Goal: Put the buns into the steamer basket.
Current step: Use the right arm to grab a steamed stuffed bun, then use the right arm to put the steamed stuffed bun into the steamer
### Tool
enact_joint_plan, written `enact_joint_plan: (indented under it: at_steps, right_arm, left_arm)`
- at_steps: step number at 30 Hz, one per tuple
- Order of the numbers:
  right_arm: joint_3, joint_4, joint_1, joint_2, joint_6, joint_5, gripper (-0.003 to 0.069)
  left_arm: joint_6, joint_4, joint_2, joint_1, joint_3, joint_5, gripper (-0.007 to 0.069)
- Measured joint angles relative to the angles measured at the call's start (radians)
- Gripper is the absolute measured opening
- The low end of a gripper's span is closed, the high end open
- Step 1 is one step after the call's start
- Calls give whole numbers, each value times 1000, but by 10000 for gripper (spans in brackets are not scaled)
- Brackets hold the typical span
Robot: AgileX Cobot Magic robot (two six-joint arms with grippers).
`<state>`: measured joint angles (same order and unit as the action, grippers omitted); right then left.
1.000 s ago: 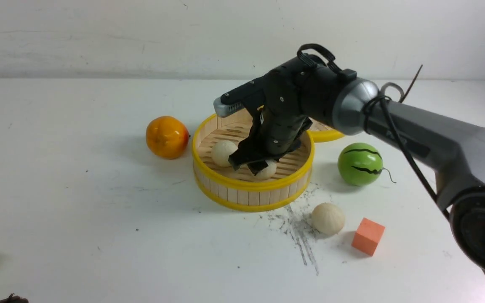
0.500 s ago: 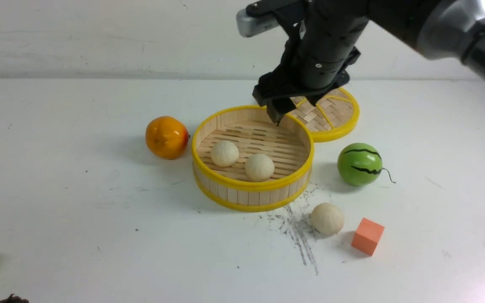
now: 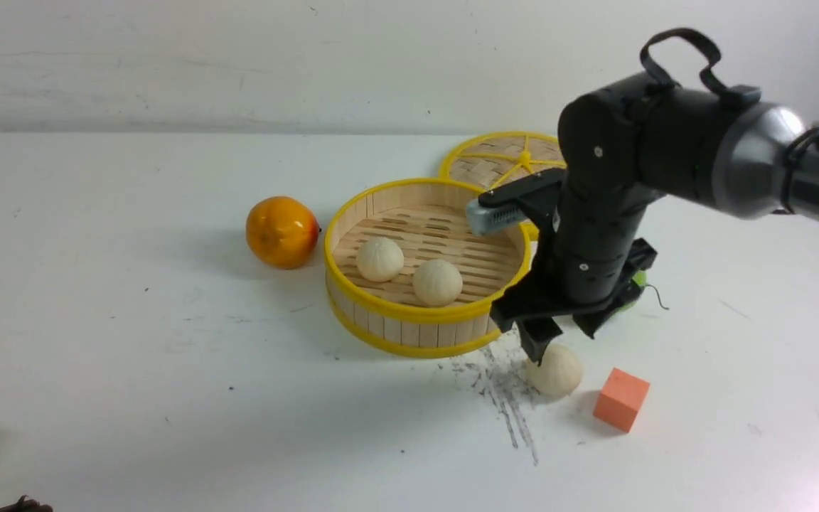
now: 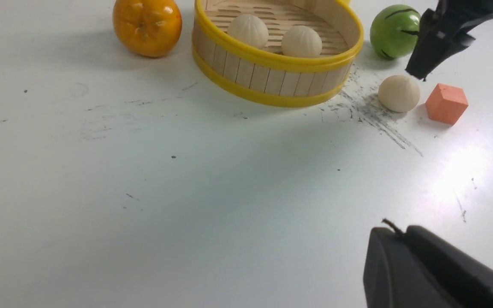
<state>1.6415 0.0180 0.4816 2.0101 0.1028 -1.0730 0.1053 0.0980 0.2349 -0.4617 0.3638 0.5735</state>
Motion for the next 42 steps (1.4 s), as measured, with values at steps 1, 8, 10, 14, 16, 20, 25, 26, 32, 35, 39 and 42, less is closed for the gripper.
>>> enact_joint_plan:
  at_steps: [1,8,10,14,16,20,25,26,32,35,39,42]
  right_arm:
    - [-1,8,0,15,7,16,510]
    - [-2,49,-2,103,22,65,456]
    - [-2,52,-2,115,22,64,365]
    - [43,59,-2,105,22,22,89]
    - [98,60,-2,95,18,-7,24]
    - [271,60,-2,83,6,-10,18]
    - [384,62,-2,95,-5,112,21]
    - [388,62,-2,101,-5,135,25]
    - [393,64,-2,215,-5,224,145]
    - [392,72,-2,262,-4,243,273]
    - [392,82,-2,276,22,249,447]
    - [415,89,-2,270,30,222,536]
  left_arm:
    - [0,1,0,0,0,-1,29]
    - [0,4,0,0,0,-2,36]
    - [0,4,0,0,0,-3,38]
    - [0,4,0,0,0,-3,39]
    - [0,4,0,0,0,-3,39]
    - [0,4,0,0,0,-6,46]
    - [0,4,0,0,0,-6,52]
    - [0,4,0,0,0,-6,52]
    - [0,4,0,0,0,-11,57]
    - [0,4,0,0,0,-11,59]
    - [0,4,0,0,0,-10,66]
    - [0,4,0,0,0,-10,70]
